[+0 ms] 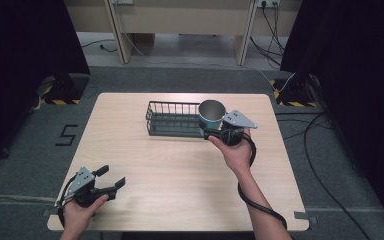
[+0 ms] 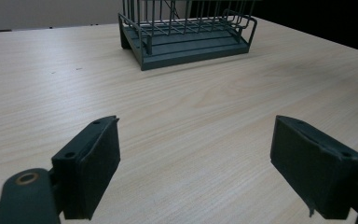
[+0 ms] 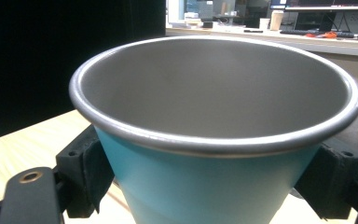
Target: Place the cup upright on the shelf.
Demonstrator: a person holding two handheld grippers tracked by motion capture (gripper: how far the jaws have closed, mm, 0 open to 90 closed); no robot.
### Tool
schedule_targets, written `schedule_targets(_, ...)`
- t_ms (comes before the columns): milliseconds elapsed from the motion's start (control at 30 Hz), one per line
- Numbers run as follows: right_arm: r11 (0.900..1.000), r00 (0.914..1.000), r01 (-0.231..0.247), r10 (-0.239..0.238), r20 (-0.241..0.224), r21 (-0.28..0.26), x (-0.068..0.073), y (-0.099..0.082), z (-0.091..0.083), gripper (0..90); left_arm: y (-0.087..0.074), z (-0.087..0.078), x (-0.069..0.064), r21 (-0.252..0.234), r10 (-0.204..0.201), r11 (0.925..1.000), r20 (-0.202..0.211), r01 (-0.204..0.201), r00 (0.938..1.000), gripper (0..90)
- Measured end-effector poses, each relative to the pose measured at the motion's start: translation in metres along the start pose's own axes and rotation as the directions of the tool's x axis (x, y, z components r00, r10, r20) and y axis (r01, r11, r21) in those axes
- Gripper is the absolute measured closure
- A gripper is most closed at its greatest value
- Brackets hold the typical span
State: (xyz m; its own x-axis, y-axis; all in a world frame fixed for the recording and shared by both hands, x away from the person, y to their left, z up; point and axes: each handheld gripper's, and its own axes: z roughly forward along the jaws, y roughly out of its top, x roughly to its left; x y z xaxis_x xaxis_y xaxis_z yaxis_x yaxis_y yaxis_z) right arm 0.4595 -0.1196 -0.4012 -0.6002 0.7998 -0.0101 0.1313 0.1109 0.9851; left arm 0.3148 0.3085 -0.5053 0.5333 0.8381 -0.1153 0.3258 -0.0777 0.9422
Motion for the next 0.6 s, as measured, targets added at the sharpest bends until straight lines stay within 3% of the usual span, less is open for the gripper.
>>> schedule_targets(600,1.0,1.0,0.0,0.0,-0.001,0.009,0.002,0.01,0.026,17.3,0.0,0.0,0.0,-0.002,0.0,1.0,0.002,0.0,1.0,15.4)
